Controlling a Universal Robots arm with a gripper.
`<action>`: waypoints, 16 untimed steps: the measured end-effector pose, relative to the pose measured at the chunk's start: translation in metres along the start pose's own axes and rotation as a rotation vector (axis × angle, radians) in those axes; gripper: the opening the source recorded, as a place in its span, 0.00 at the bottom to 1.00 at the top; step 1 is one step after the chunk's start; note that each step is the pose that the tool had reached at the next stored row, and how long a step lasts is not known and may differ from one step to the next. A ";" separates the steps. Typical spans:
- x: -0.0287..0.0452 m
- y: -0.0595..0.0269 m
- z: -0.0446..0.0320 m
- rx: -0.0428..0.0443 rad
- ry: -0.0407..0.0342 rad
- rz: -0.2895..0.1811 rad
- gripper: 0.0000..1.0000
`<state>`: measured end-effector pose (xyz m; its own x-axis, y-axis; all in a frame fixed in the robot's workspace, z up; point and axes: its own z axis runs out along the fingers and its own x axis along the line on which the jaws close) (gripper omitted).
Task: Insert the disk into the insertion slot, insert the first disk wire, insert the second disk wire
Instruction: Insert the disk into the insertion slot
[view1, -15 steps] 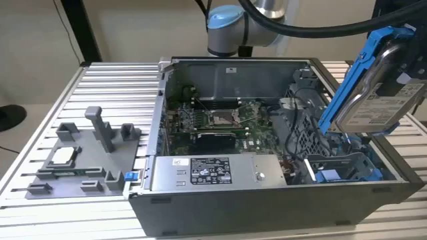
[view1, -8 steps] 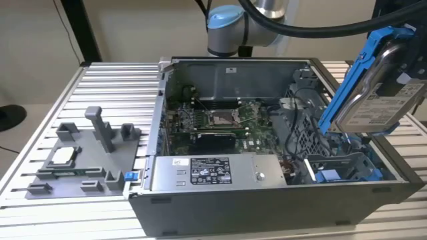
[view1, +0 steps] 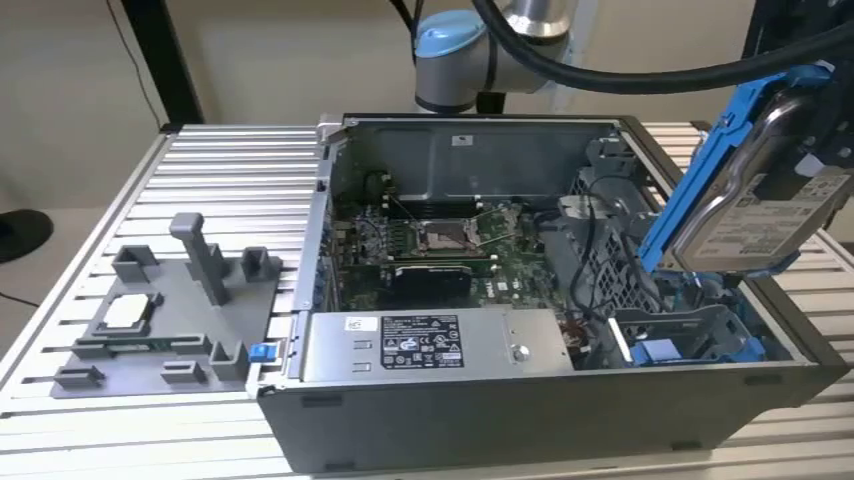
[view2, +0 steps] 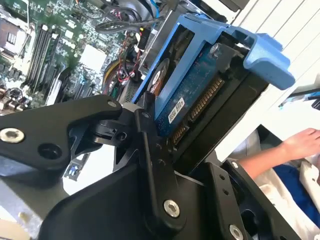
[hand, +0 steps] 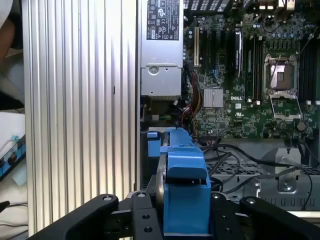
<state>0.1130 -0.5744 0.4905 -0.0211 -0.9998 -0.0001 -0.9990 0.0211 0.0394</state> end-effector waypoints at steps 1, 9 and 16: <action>0.0009 -0.0005 0.0012 0.0000 0.0002 0.000 0.00; 0.0058 -0.0035 0.0096 0.0000 0.0001 0.000 0.00; 0.0085 -0.0040 0.0165 0.0000 0.0000 0.000 0.00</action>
<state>0.1162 -0.5830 0.4739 -0.0212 -0.9998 -0.0001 -0.9990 0.0212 0.0394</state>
